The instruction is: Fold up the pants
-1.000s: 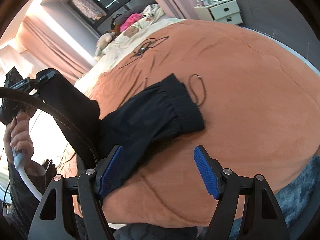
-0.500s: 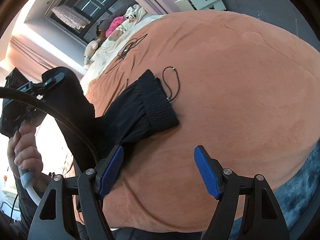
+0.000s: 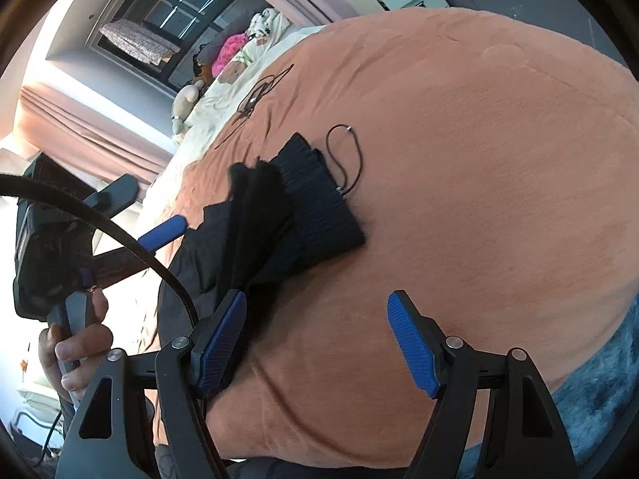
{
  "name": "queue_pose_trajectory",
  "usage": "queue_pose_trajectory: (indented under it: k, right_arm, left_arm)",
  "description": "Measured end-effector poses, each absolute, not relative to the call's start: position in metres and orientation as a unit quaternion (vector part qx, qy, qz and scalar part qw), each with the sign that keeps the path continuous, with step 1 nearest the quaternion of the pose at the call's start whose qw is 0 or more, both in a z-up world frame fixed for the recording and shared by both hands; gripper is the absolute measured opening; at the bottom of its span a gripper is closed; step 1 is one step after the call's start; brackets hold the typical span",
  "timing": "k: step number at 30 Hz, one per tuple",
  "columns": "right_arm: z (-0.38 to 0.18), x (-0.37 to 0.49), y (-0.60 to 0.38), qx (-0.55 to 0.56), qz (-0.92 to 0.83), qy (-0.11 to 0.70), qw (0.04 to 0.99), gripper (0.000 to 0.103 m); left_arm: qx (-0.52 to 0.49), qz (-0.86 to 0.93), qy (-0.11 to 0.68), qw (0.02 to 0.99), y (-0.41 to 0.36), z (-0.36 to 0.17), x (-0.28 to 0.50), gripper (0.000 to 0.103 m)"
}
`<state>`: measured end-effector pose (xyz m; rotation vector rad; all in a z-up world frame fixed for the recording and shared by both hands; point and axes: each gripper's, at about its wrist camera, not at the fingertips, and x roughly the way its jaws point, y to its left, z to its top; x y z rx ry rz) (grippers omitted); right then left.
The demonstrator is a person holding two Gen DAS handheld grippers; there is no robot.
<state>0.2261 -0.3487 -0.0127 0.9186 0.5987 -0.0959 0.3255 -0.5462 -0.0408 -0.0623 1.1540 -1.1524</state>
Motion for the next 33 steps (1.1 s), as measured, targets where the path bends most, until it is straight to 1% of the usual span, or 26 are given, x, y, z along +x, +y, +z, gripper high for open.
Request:
queue_pose_trajectory:
  k: [7,16,24,26,27,29,31,32,33]
  right_arm:
    - [-0.018,0.242,-0.352,0.451,-0.023,0.283,0.846,0.072]
    - [-0.048,0.249,-0.378,0.521,-0.031,0.247,0.816,0.072]
    - [-0.064,0.264,-0.37,0.543,-0.045,0.239,0.804,0.072]
    - [-0.065,0.269,-0.368,0.548,-0.049,0.237,0.801,0.066]
    - [-0.067,0.271,-0.368,0.551,-0.049,0.238,0.798,0.064]
    - [-0.069,0.274,-0.367,0.559,-0.052,0.235,0.794,0.063]
    - [-0.069,0.276,-0.366,0.56,-0.056,0.234,0.793,0.058]
    - [-0.07,0.277,-0.366,0.562,-0.057,0.234,0.791,0.057]
    - [-0.071,0.279,-0.365,0.565,-0.061,0.233,0.79,0.057]
  left_arm:
    - [-0.043,-0.45,0.505,0.735,-0.457,-0.039,0.346,0.083]
    - [-0.082,-0.349,0.508,0.783,-0.343,-0.057,0.376,0.083]
    - [-0.116,-0.272,0.509,0.808,-0.252,-0.077,0.395,0.083]
    - [-0.126,-0.254,0.513,0.811,-0.233,-0.084,0.399,0.083]
    - [-0.132,-0.246,0.514,0.811,-0.224,-0.087,0.402,0.082]
    - [-0.14,-0.232,0.52,0.81,-0.209,-0.095,0.407,0.079]
    - [-0.147,-0.224,0.526,0.807,-0.198,-0.103,0.412,0.074]
    - [-0.152,-0.222,0.531,0.803,-0.194,-0.11,0.414,0.073]
    - [-0.155,-0.221,0.537,0.799,-0.191,-0.115,0.416,0.069]
